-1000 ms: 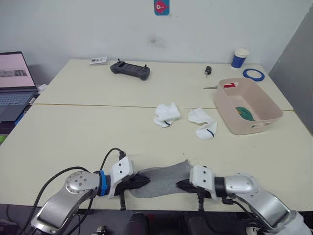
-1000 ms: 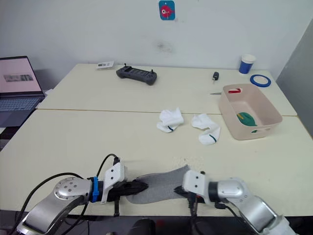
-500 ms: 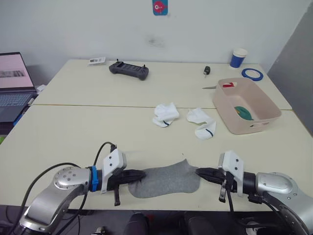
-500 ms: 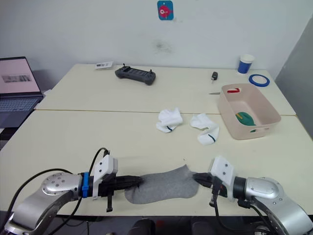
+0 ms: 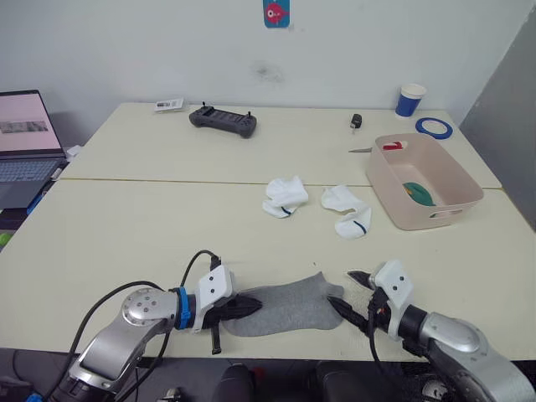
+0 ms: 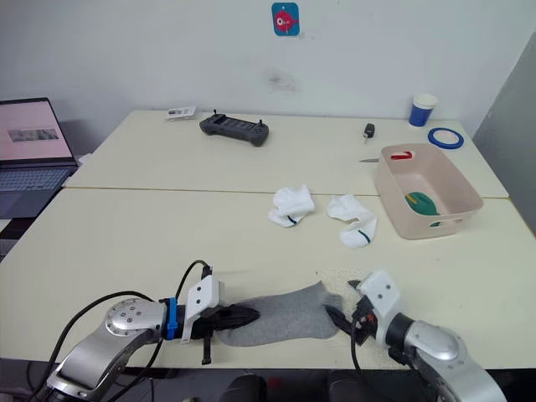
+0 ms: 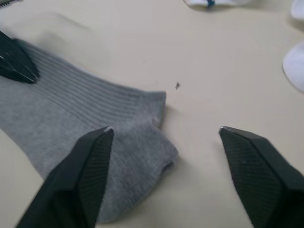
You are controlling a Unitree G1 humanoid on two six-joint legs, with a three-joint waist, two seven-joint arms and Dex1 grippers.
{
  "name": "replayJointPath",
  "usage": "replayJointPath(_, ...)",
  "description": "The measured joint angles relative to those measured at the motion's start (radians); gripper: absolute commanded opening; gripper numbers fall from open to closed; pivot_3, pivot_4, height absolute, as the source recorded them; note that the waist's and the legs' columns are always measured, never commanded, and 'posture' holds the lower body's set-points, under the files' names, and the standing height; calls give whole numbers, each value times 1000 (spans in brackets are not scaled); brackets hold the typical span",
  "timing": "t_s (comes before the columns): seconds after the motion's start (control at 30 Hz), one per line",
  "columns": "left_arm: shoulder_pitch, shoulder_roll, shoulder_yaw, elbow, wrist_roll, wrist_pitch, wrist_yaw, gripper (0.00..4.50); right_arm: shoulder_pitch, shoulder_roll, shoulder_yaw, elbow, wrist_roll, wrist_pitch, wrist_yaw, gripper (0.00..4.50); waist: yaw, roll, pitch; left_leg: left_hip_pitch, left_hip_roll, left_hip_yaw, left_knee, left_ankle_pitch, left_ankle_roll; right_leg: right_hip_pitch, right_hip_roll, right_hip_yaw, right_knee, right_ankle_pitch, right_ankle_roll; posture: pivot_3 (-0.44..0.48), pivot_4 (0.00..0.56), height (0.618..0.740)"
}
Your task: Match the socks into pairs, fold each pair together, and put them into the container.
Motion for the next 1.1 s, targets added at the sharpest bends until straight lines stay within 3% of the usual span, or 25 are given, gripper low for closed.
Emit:
replayJointPath(0.1, 3, 2, 1, 4, 2, -10, -2, 0, 21, 46, 20, 33, -27, -35, -29, 3896, 0, 1, -1, 0, 0, 0, 0, 0, 0, 0, 0, 0, 0, 0, 0, 0, 150, 740)
replayJointPath(0.2, 4, 2, 1, 6, 4, -12, -1, 0, 26, 56, 29, 35, -43, -38, -33, 3301, 0, 1, -3, 1, 0, 0, 0, 0, 0, 0, 0, 1, 0, 0, 0, 0, 150, 740)
replayJointPath(0.5, 7, 2, 4, 5, 3, -10, 1, 0, 4, -7, 142, 36, -164, -129, -1, 151, 0, 1, -5, 2, 1, 0, -1, 0, 0, 0, 0, 0, 0, 0, -1, 0, 150, 740)
replayJointPath(0.67, 0, -3, 13, -4, -9, 22, 4, 0, -14, 6, 119, 46, -148, -114, 3, 68, 0, 1, -4, 1, 0, 0, 0, 0, 0, 0, 0, 0, 0, 0, -1, 0, 150, 740)
replayJointPath(0.93, -87, -76, 8, -54, -24, 128, 65, 0, -69, -50, -54, 50, -43, -35, 59, 68, 2, -1, -2, -2, -1, 0, 1, 0, 0, -1, 1, -2, 0, 4, 6, 0, 150, 740)
replayJointPath(1.1, -137, -136, -73, -16, 30, 138, 95, 0, -121, -66, -76, -42, 37, 53, 88, 68, -1, 0, -2, -2, 0, -2, 0, 0, 0, -1, 3, -2, 0, 3, 6, 0, 150, 740)
